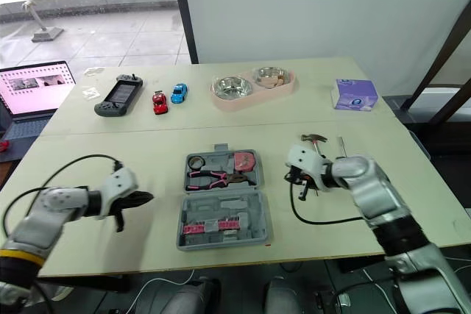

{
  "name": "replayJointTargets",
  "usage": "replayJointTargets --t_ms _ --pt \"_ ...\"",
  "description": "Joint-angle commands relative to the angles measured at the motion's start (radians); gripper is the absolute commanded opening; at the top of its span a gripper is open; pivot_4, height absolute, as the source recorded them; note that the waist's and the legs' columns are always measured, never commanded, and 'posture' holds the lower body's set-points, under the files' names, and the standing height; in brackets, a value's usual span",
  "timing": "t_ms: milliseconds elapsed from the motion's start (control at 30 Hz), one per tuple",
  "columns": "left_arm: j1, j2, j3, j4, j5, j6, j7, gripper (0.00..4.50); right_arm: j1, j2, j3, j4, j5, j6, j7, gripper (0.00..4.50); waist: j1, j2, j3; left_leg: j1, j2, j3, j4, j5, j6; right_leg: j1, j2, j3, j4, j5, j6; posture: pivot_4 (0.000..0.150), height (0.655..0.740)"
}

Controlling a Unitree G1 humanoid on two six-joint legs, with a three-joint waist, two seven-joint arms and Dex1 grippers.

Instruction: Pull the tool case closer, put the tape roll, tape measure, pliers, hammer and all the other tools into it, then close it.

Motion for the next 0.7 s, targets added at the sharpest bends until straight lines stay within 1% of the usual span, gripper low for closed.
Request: replayJointTargets --t_ms 33,100,133,200,300,367,433,567,700 --pt "0.078 0.044 0.167 -0.076 -0.16 -0.012 -0.092 0.07 0.07 -0.026 -0.174 -0.08 0.118 -0.016 -0.001 0.0 0.001 0.0 0.0 0.0 0.0 0.0 0.0 0.0 0.0 0.0 0.0 0.0 -0.001 0.0 0.0 0.15 0.7233" --pt "0.141 0.061 0.257 -0.099 -0.238 -0.021 -0.151 0.0 0.126 -0.029 -0.269 -0.095 0.187 -0.029 0.003 0.54 0.002 0.0 0.0 0.0 0.0 0.0 0.0 0.0 0.0 0.001 -0.001 0.0 -0.002 0.0 0.0 0.15 0.7233" --pt "0.175 0.066 0.322 -0.107 -0.286 -0.021 -0.182 0.26 0.171 -0.041 -0.331 -0.096 0.231 -0.043 0.032 0.89 0.002 0.0 0.0 0.0 0.0 0.0 0.0 0.0 0.0 0.002 -0.001 0.0 -0.002 0.0 0.0 0.15 0.7233" --pt "0.235 0.084 0.43 -0.093 -0.344 -0.017 -0.228 0.89 0.248 -0.065 -0.441 -0.079 0.297 -0.078 0.081 1.87 0.004 0.0 0.0 0.0 0.0 0.0 0.0 -0.001 0.001 0.001 -0.001 0.0 -0.003 0.0 0.0 0.15 0.7233" --pt "0.312 0.118 0.538 -0.019 -0.352 -0.05 -0.273 2.4 0.324 -0.108 -0.558 -0.011 0.345 -0.13 0.126 3.43 0.003 0.001 0.001 0.0 0.0 0.002 0.0 -0.001 0.001 0.002 -0.002 0.0 -0.003 -0.001 -0.001 0.15 0.7233" --pt "0.347 0.129 0.583 0.022 -0.347 -0.074 -0.287 3.52 0.358 -0.14 -0.599 0.038 0.357 -0.152 0.148 4.47 0.0 0.002 0.001 0.0 0.0 0.003 0.0 -0.001 0.001 0.002 -0.004 0.0 -0.003 -0.002 -0.004 0.15 0.7233" --pt "0.373 0.13 0.613 0.051 -0.339 -0.097 -0.289 4.46 0.375 -0.161 -0.616 0.085 0.356 -0.176 0.153 4.5 -0.002 0.002 0.001 0.001 0.001 0.004 0.0 -0.001 0.002 0.003 -0.005 0.0 -0.004 -0.003 -0.005 0.15 0.7233" --pt "0.412 0.116 0.643 0.109 -0.332 -0.13 -0.276 4.46 0.392 -0.171 -0.607 0.181 0.331 -0.24 0.148 4.5 -0.001 0.002 0.001 0.001 0.002 0.005 0.0 -0.001 0.001 0.002 -0.005 0.0 -0.004 -0.003 -0.006 0.15 0.7233" --pt "0.438 0.096 0.638 0.095 -0.339 -0.149 -0.266 4.46 0.399 -0.166 -0.58 0.203 0.327 -0.269 0.146 4.5 0.001 0.002 0.001 0.0 0.002 0.005 0.0 -0.001 0.002 0.002 -0.005 0.0 -0.005 -0.003 -0.006 0.15 0.7233"
